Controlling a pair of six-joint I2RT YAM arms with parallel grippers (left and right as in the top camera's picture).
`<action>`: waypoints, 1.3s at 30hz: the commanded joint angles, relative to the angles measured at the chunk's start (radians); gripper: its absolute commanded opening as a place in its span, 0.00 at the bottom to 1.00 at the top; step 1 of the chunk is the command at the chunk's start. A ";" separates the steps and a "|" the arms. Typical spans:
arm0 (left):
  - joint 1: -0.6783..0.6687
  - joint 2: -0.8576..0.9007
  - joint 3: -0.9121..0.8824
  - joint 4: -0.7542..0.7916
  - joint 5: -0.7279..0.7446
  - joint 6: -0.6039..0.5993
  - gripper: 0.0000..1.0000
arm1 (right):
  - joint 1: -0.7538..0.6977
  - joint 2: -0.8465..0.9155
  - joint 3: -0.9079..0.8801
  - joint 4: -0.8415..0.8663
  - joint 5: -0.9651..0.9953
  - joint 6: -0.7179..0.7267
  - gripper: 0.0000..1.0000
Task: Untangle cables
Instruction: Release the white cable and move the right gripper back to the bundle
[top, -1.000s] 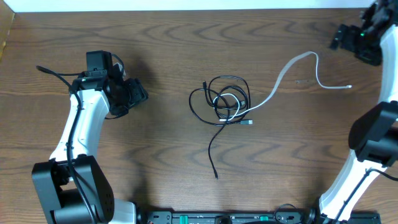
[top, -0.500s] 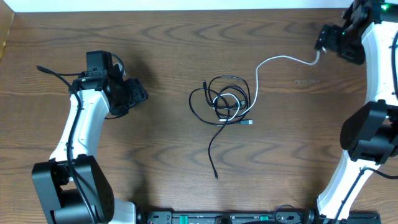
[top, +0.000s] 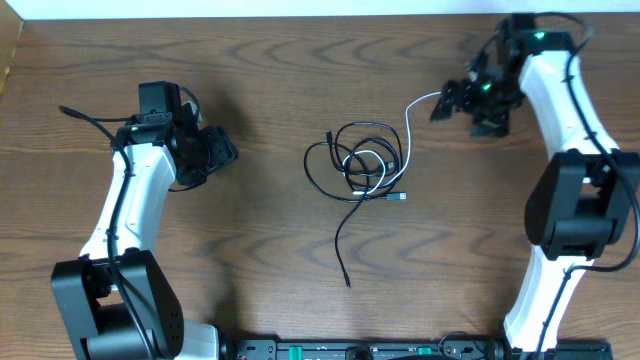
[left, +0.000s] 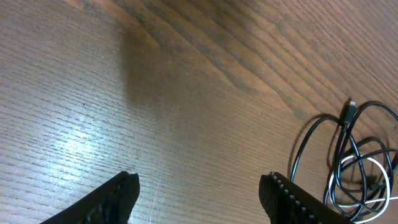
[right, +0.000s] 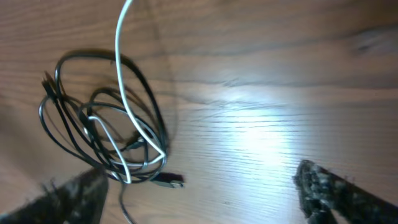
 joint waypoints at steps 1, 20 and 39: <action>0.003 0.011 -0.008 0.000 -0.003 0.016 0.67 | 0.058 -0.017 -0.086 0.041 -0.047 -0.014 0.71; 0.003 0.011 -0.008 0.000 -0.003 0.016 0.67 | 0.233 -0.017 -0.307 0.300 0.114 0.080 0.49; 0.003 0.011 -0.008 0.000 -0.003 0.016 0.67 | 0.238 -0.017 -0.321 0.383 0.130 0.245 0.22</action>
